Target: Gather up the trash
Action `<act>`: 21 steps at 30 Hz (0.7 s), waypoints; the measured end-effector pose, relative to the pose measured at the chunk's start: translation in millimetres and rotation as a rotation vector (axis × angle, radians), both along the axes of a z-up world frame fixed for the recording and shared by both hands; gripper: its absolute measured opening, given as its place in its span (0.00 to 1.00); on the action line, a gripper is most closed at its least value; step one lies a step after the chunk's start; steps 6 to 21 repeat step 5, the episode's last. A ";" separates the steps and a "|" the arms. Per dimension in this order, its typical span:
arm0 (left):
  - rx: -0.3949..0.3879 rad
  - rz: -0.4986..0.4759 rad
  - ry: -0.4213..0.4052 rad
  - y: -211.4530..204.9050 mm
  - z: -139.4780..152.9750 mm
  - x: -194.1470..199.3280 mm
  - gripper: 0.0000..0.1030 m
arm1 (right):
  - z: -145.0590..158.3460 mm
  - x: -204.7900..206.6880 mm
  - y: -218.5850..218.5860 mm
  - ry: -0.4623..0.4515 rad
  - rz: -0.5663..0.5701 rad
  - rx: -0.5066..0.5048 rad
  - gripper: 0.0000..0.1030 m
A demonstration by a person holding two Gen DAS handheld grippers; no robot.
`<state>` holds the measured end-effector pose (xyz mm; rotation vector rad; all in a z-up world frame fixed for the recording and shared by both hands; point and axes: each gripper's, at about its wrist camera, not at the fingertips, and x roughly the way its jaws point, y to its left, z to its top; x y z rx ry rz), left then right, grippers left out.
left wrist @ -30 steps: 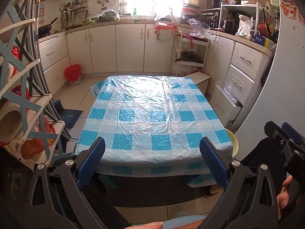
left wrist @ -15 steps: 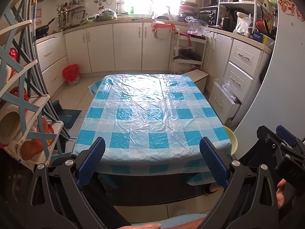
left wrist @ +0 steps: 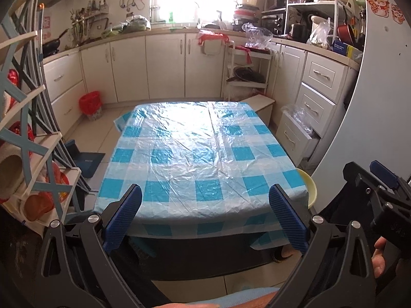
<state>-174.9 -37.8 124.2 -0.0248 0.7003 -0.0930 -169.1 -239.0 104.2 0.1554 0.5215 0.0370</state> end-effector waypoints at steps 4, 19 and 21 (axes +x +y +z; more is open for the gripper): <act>-0.017 0.023 0.064 6.4 -13.1 7.3 0.92 | -0.3 -0.1 -0.2 -0.001 -0.001 0.002 0.93; -0.016 0.029 0.068 7.4 -15.2 7.6 0.92 | -0.3 -0.1 -0.4 -0.001 -0.002 0.003 0.93; -0.016 0.029 0.068 7.4 -15.2 7.6 0.92 | -0.3 -0.1 -0.4 -0.001 -0.002 0.003 0.93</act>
